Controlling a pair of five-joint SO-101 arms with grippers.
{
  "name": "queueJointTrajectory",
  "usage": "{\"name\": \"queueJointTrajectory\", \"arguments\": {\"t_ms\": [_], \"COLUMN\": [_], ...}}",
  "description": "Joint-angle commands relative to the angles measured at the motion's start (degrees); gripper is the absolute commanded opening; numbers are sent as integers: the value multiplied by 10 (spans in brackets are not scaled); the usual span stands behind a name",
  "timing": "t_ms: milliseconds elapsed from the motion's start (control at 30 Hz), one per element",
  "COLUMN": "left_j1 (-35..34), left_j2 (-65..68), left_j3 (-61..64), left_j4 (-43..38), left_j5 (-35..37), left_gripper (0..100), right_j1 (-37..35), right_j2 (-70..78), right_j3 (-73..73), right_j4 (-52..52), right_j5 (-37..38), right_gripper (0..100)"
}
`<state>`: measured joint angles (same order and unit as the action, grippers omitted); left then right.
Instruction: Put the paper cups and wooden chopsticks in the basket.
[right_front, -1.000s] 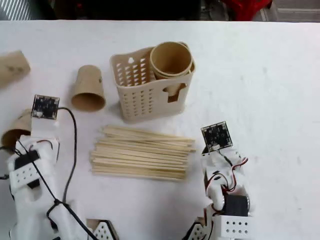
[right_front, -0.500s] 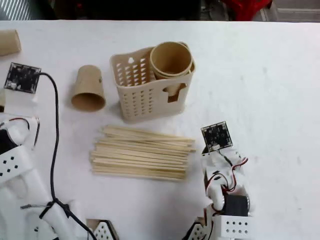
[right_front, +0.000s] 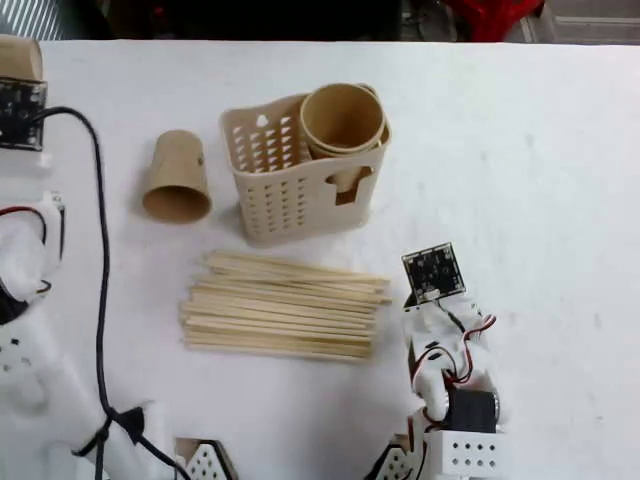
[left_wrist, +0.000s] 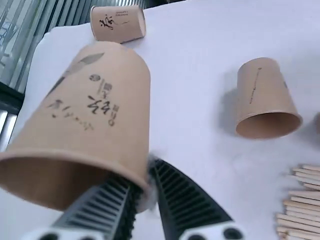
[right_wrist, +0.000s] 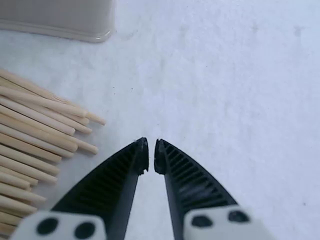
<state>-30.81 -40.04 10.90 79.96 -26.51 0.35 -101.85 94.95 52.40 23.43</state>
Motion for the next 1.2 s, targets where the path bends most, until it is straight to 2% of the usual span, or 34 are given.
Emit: {"name": "queueJointTrajectory", "arguments": {"t_ms": [0,100,233,400,500,600,733,1167], "left_j1": [71,140,279,465,531,550,548,550], "left_j2": [-11,-11,-5,-2,42,116,198,439], "left_j3": [-98,-142,-175,-174,-178,-187,-265,-542], "left_j4": [55,80,98,60,43,40,47,183], "left_j5": [24,68,110,152,154,122,111,110], "left_gripper": [27,27,27,28,26,26,25,27], "right_j1": [-5,-5,-5,-5,-5,-5,-5,-5], "right_j2": [-3,-3,-3,-3,-3,-3,-3,-3], "right_j3": [-2,-2,-2,-2,-2,-2,-2,-2], "right_j4": [-7,-7,-7,-7,-7,-7,-7,-7], "right_j5": [5,5,5,5,5,5,5,5], "right_gripper": [42,42,42,42,42,42,42,42]}}
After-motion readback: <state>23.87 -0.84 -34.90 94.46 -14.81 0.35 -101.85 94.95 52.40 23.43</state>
